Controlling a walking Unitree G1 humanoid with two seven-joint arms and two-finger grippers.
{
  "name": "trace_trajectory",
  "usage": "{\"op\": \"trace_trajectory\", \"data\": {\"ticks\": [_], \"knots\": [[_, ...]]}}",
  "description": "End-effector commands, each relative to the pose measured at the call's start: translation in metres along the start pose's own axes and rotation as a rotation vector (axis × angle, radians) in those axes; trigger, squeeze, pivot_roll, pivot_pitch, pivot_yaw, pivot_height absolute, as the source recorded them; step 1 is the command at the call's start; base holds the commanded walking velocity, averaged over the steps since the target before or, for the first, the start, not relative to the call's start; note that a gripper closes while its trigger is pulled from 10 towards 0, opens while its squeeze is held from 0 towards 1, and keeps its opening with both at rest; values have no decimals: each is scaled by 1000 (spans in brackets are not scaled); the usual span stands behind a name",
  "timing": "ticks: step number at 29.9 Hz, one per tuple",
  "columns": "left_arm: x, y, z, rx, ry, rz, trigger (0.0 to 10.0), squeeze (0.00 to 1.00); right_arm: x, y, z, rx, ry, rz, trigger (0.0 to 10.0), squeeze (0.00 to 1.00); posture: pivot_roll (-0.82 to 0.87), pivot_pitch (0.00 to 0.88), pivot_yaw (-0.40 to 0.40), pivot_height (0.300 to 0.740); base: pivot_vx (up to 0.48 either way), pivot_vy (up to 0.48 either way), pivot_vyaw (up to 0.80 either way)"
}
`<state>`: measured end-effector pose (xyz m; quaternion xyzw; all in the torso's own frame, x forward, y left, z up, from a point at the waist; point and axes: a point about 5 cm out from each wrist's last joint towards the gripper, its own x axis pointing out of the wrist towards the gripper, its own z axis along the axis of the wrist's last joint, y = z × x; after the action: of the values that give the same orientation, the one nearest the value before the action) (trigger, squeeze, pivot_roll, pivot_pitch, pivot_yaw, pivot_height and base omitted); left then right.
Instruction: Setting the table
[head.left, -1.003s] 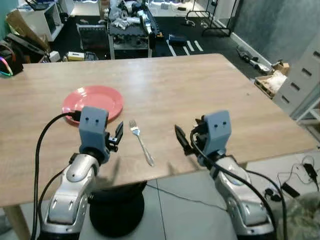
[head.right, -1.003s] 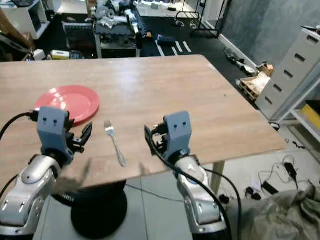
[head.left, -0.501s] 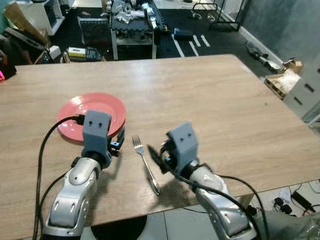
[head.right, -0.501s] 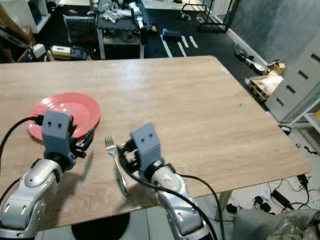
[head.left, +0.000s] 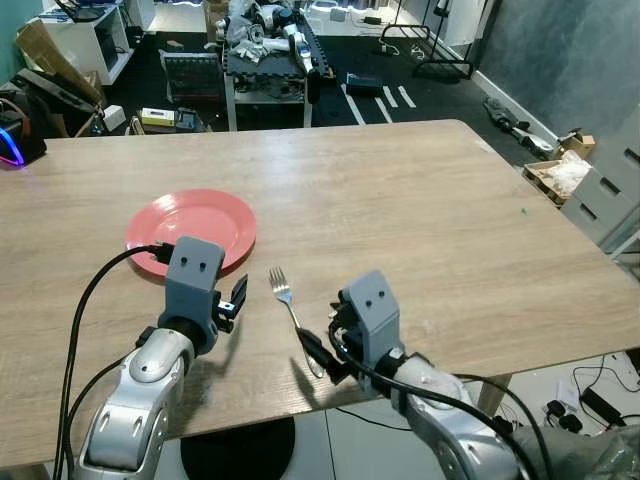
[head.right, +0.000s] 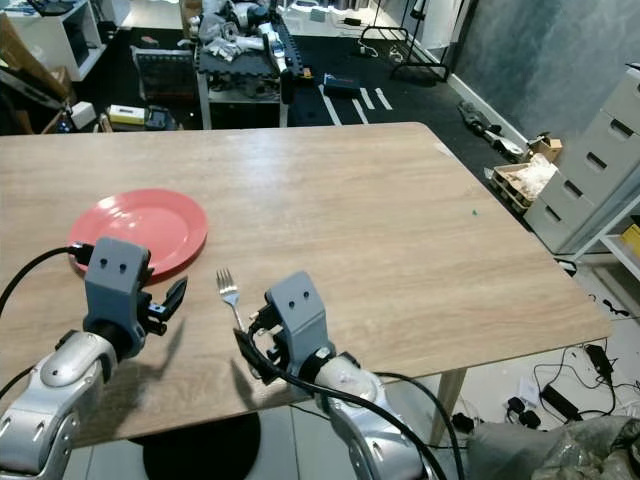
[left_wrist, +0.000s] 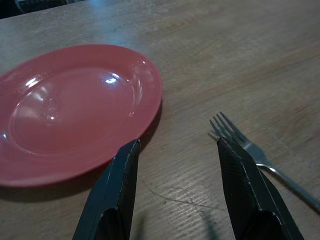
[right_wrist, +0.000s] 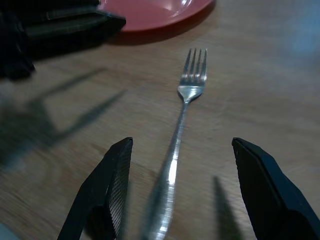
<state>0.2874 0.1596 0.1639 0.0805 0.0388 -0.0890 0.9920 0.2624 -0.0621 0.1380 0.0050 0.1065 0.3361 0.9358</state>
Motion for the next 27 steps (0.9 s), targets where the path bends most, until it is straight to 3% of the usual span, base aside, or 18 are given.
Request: {"op": "trace_trajectory", "data": {"ticks": [1,11,14,18,23,24,25,27], "knots": [[-2,1,-10,15,55,-4,10000,0,1,4,-9,82,37,28,10000,0,0,56,22,740,0,0,0],[-8,16,-8,52,57,17,10000,0,29,12,-14,97,50,-6,10000,0,41,59,8,740,0,0,0],[-8,17,-6,55,49,24,10000,0,34,11,-12,67,33,-48,10000,0,54,68,4,740,0,0,0],[-10,19,-2,58,40,31,10000,0,40,7,-12,-80,10,-129,10000,0,68,86,2,740,0,0,0],[-12,21,-2,58,42,34,10000,0,39,5,-20,-103,45,-148,10000,0,66,92,2,740,0,0,0],[-12,21,-2,56,44,37,10000,0,36,2,-30,-82,100,-160,10000,0,64,95,0,740,0,0,0],[-12,21,-2,55,44,38,10000,0,35,0,-35,-83,125,-161,4588,0,63,96,-1,740,0,0,0],[-12,21,-2,54,44,38,10000,0,34,-1,-37,-86,139,-161,4588,0,63,96,-1,740,0,0,0]]}}
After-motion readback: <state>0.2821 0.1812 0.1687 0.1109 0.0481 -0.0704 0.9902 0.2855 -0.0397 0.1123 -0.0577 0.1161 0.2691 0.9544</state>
